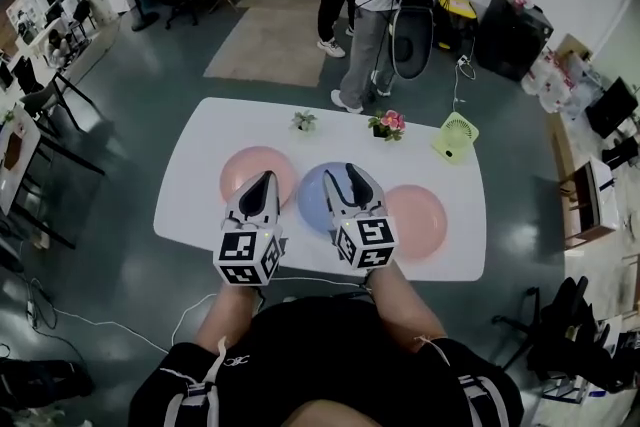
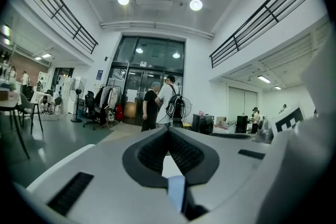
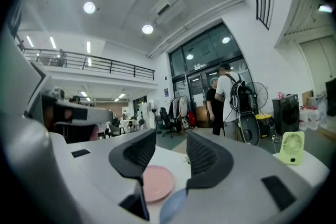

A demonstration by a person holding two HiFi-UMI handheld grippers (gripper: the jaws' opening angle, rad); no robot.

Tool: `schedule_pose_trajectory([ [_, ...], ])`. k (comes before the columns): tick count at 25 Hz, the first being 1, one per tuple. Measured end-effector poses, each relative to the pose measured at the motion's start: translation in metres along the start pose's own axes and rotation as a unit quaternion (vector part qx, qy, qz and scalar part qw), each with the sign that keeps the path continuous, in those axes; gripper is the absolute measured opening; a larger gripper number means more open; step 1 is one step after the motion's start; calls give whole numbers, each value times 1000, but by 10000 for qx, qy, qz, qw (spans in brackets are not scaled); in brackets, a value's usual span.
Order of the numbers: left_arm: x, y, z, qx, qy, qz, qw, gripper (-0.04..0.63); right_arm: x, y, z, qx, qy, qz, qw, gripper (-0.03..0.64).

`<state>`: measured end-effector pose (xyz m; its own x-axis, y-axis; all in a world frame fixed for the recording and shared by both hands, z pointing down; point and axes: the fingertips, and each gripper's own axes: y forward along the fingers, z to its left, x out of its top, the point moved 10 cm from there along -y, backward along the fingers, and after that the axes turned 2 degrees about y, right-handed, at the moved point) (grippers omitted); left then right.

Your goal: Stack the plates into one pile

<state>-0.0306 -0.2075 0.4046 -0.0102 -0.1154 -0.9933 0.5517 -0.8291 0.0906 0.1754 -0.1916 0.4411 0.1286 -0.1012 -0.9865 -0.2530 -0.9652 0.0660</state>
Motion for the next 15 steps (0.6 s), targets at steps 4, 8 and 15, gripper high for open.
schedule_pose_trajectory([
  [4,-6,7,4,82,-57,68,9999,12,-46,25,-3,263,-348,884,9951,183],
  [8,-16,4,17,257,-119,185,9994,12,-109,45,1,634,-357,1877,9795,183],
  [15,-30,-7,34,500,-182,385,9978,12,-207,52,1,880,-1171,3426,9280,184],
])
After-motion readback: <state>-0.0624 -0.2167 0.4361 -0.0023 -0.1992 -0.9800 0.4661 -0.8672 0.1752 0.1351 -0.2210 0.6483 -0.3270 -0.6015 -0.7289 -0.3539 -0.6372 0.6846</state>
